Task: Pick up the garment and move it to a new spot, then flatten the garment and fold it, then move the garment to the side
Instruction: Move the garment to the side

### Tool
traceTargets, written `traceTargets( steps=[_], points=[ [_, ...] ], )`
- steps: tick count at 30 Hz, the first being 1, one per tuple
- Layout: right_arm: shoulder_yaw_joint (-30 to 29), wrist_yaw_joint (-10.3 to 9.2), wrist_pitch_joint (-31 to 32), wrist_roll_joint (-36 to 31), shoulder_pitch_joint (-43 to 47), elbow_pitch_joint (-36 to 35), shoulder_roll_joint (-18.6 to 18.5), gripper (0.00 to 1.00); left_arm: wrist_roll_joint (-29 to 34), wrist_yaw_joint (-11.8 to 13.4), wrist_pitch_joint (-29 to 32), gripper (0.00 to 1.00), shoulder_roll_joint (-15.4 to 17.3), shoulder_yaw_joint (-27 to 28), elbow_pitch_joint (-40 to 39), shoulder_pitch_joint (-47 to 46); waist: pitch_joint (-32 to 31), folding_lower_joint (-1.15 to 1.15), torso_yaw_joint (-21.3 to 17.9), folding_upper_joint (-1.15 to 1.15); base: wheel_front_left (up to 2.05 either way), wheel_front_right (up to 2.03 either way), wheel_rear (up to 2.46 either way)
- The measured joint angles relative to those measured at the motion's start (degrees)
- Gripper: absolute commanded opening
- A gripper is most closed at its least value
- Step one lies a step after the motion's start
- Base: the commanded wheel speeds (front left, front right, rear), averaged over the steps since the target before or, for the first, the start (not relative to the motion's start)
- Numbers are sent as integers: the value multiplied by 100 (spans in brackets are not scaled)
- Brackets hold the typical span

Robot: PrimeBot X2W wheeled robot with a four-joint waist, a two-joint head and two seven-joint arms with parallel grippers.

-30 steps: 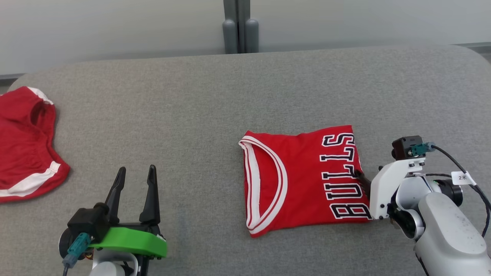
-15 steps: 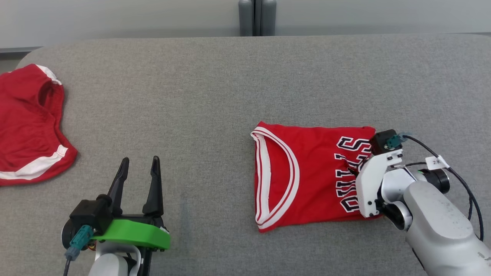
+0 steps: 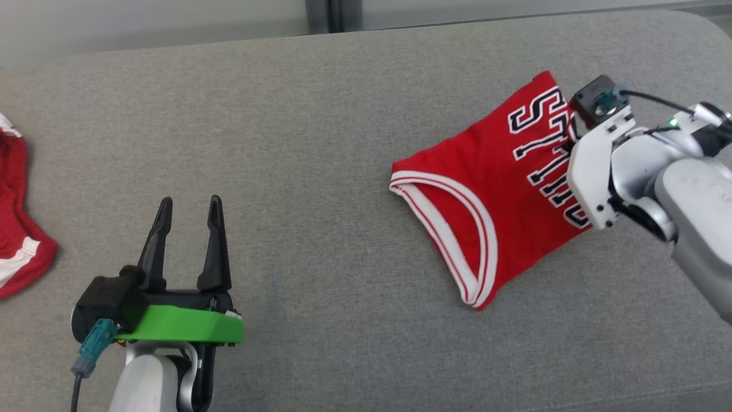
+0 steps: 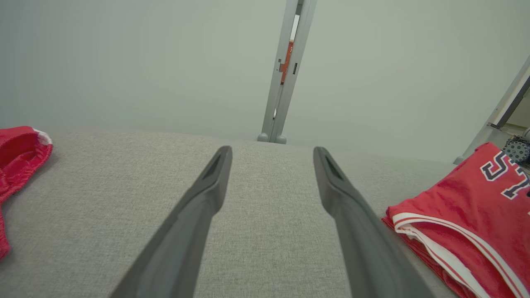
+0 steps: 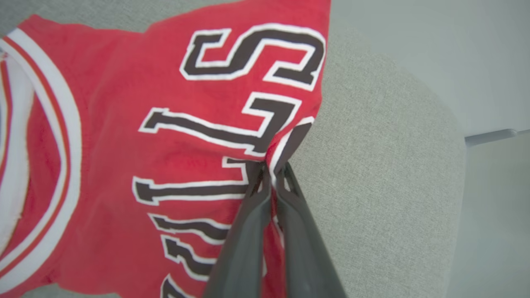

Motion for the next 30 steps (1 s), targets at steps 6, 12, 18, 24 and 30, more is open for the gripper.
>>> traceTargets(
  steps=[6, 12, 18, 24, 30],
  points=[
    [38, 1, -83, -66, -546, -189, -754, 0, 121, 0, 0, 100, -5, -45, -292, -248, 335, 0, -399, 0, 0, 0, 0],
    [-470, 1, -421, -142, -653, 54, -1385, 0, 186, 0, 0, 100, 118, -178, -558, -571, 824, 0, -699, 0, 0, 0, 0],
    [-920, 1, -867, -433, -620, 369, -1719, 0, 223, 0, 0, 100, 293, -308, -800, -818, 1322, 0, -865, 0, 0, 0, 0],
    [-1358, 1, -1251, -773, -534, 760, -1894, 0, 255, 1, 0, 100, 434, -432, -935, -1036, 1784, 1, -871, 0, 0, 0, 0],
    [-1703, 1, -1764, -1122, -454, 944, -1915, 0, 254, 1, 0, 100, 435, -471, -977, -1121, 2079, 1, -682, 0, 0, 0, 0]
  ],
)
